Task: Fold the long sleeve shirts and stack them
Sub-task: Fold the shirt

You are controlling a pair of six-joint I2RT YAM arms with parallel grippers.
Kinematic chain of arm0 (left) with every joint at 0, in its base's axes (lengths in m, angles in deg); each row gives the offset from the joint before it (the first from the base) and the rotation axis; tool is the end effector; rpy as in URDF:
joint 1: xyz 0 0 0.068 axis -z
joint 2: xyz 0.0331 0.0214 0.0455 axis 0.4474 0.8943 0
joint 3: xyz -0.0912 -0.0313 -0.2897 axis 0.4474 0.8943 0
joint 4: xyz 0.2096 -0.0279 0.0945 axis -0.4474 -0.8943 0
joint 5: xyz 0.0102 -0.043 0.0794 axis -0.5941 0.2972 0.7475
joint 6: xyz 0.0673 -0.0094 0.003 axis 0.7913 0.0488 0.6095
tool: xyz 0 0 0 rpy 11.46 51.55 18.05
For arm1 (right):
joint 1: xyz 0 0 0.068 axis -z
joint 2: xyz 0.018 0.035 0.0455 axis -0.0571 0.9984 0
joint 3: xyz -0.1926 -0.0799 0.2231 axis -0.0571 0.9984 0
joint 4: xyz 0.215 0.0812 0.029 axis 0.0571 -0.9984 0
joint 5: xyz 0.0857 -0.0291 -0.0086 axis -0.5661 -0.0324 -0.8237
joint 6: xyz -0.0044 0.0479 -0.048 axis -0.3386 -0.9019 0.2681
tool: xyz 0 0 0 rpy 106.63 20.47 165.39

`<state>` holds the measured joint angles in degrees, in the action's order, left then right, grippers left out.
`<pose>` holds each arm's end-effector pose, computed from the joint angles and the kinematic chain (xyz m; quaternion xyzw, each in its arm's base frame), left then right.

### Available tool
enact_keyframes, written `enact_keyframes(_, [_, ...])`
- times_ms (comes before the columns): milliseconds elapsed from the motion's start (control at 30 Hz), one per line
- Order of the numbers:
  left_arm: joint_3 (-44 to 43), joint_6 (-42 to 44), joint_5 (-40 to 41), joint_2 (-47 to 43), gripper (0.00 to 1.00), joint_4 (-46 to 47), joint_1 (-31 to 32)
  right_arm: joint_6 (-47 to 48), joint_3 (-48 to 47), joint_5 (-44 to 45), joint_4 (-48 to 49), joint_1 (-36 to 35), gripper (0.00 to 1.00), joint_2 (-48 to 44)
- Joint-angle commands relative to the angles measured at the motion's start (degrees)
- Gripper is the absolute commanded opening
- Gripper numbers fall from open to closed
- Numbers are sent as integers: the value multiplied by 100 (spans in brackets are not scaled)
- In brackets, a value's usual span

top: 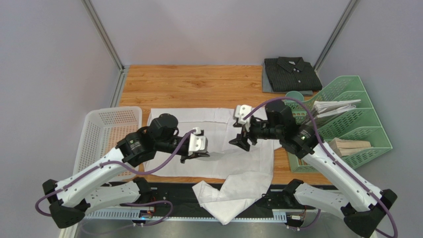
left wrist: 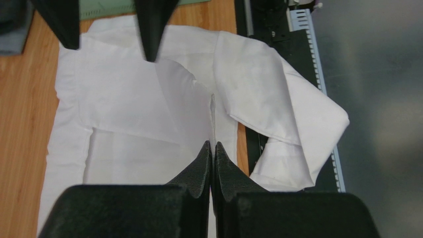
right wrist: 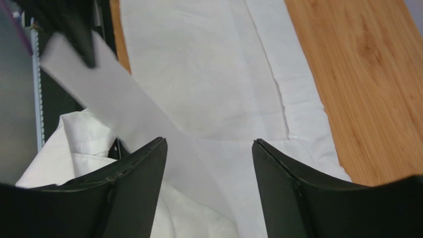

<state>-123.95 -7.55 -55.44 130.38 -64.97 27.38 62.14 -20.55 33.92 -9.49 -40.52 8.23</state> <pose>0.0689 -0.1437 0.3644 0.6151 0.5764 -0.3658 0.3944 0.1045 0.1354 0.3733 -0.5738 0.6350 0.2858 0.4312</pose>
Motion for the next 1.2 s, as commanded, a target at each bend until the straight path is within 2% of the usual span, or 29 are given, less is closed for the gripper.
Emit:
enact_keyframes(0, [-268,1092,-1585,-570,0,-883,45,-453,8,-553,-435,1449,78,-327])
enact_keyframes(33, [-355,1154,-1728,-562,0,-997,132,-576,26,-850,-444,2035,78,-266])
enact_keyframes(133, [-435,1006,-2098,-439,0,-1122,378,-761,-219,-1378,-541,2794,75,488])
enact_keyframes(167, [-444,971,-2160,-395,0,-1122,449,-840,-464,-1467,-645,2901,73,743])
enact_keyframes(200, [-453,961,-2186,-308,0,-1130,528,-849,-588,-1555,-725,3007,66,1311])
enact_keyframes(367, [-716,1076,-2073,70,0,-1210,924,-805,-1362,-1495,-1085,3105,55,2808])
enact_keyframes(400, [-751,849,-1794,228,0,-1131,967,-823,-1598,-1416,-1086,3087,55,3020])
enact_keyframes(500, [-769,488,-1258,544,0,-648,1003,-972,-2099,-1284,-1112,3078,48,3899])
enact_keyframes(567, [-761,250,-1185,651,0,-280,1003,-1095,-2329,-1222,-1025,3069,42,4514])
enact_keyframes(767, [-558,-146,-729,783,0,592,1003,-1280,-2997,-538,-804,3026,34,5822])
enact_keyframes(867, [-620,-408,-587,774,0,724,793,-982,-3041,16,-936,3052,33,6176])
enact_keyframes(1000, [-612,-822,-570,792,0,672,-145,-692,-3032,290,-1129,3175,34,6554])
enact_keyframes(1133, [-383,-884,-140,713,0,566,-1087,-577,-3146,-149,-1462,3210,44,6188])
enact_keyframes(1167, [-339,-884,26,713,0,557,-1280,-551,-3208,-246,-1533,3219,49,6081])
